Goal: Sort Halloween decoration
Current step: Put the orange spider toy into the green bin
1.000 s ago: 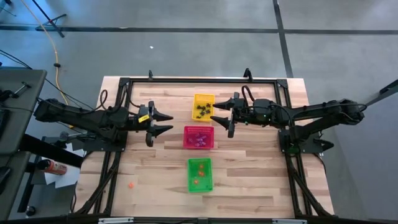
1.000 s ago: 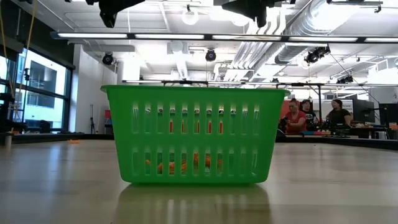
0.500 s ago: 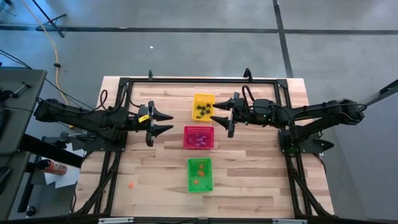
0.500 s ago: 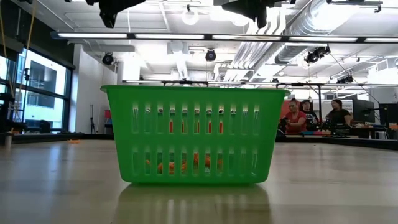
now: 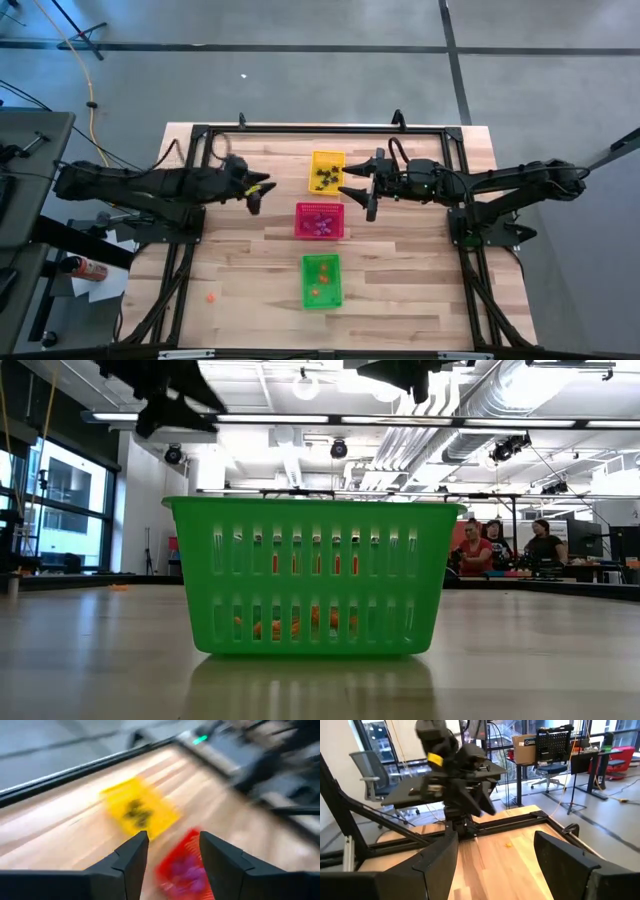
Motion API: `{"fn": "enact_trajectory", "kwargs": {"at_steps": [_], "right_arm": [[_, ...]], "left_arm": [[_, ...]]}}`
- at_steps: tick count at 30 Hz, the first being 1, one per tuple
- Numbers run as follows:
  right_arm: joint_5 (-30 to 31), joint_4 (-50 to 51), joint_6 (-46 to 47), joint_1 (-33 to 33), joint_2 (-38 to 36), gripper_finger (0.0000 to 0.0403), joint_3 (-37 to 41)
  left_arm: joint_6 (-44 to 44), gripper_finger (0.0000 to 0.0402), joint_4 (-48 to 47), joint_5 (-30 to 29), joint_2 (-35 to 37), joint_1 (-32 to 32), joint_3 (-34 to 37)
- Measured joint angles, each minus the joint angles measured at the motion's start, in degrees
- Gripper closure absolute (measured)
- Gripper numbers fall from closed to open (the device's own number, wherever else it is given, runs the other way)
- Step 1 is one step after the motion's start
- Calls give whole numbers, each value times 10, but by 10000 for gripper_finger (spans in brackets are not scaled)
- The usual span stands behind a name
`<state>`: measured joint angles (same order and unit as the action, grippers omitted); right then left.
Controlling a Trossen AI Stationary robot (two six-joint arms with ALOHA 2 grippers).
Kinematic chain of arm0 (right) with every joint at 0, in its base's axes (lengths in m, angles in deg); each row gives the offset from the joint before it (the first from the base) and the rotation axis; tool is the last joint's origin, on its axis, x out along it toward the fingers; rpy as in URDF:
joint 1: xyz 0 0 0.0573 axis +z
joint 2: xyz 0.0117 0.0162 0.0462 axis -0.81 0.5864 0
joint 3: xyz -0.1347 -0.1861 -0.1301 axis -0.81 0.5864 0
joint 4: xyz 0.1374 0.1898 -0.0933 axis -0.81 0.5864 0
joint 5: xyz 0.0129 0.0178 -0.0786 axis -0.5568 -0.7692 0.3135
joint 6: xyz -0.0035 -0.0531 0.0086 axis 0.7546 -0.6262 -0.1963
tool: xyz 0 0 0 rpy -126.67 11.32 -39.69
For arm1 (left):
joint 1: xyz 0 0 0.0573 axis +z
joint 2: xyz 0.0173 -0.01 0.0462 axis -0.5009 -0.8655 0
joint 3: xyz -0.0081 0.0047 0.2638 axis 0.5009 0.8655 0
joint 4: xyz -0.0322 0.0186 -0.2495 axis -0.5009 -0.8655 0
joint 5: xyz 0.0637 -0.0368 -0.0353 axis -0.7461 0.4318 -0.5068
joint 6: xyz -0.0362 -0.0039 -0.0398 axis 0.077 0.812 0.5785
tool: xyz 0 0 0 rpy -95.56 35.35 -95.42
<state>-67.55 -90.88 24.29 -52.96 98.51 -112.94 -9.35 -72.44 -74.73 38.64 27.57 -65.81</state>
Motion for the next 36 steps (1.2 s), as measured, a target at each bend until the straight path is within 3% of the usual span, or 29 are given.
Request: {"fn": "enact_trajectory", "kwargs": {"at_steps": [7,14,22,25,30,36], "right_arm": [[0,11,-38,0,0,146,0],[0,25,-38,0,0,146,0],[0,25,-29,0,0,146,0],[0,26,-4,0,0,146,0],[0,29,27,0,0,146,0],[0,28,29,0,0,146,0]], "left_arm": [[32,250,-289,35,-107,154,-95],[-7,257,-416,71,-207,269,-96],[-84,257,-412,107,-282,362,-89],[-97,257,-384,116,-286,398,-62],[-99,257,-326,181,-277,455,-6],[-100,257,-253,187,-276,490,33]]}}
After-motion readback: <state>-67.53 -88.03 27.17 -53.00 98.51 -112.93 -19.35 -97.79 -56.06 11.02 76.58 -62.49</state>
